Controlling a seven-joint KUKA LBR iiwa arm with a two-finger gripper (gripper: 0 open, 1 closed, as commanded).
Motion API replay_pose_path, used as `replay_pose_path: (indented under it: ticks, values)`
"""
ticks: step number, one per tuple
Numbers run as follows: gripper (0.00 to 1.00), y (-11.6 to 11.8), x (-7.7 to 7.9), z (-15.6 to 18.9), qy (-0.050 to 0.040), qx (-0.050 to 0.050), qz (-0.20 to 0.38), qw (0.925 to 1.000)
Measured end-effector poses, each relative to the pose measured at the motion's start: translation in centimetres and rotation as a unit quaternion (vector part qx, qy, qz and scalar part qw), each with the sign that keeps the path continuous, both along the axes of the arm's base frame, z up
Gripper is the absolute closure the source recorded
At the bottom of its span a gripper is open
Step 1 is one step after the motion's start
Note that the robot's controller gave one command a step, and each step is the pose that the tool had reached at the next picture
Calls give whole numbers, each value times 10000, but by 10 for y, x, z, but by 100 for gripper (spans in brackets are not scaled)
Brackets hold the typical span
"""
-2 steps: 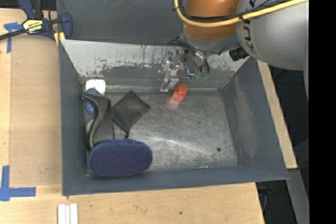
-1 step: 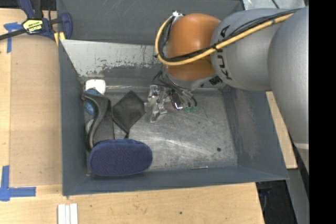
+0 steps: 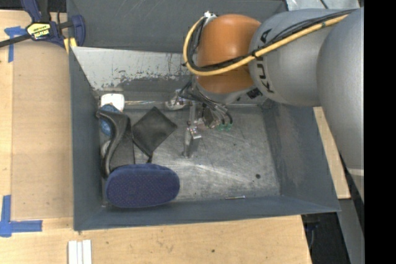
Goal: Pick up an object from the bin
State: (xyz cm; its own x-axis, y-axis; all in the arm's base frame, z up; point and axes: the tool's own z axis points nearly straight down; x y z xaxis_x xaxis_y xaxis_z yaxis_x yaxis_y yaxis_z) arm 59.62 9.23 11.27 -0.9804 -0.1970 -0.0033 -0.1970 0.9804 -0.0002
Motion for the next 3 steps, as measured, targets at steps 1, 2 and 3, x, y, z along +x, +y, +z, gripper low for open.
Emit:
replay_pose_path:
  ticks: [1, 2, 3]
  values:
    - [0, 61, 25, -40, -29, 2, 1700, 9854]
    - [100, 62, 28, -35, -99, 21, 1682, 9857]
    - [100, 85, 17, 116, -53, 2, 2143, 9768]
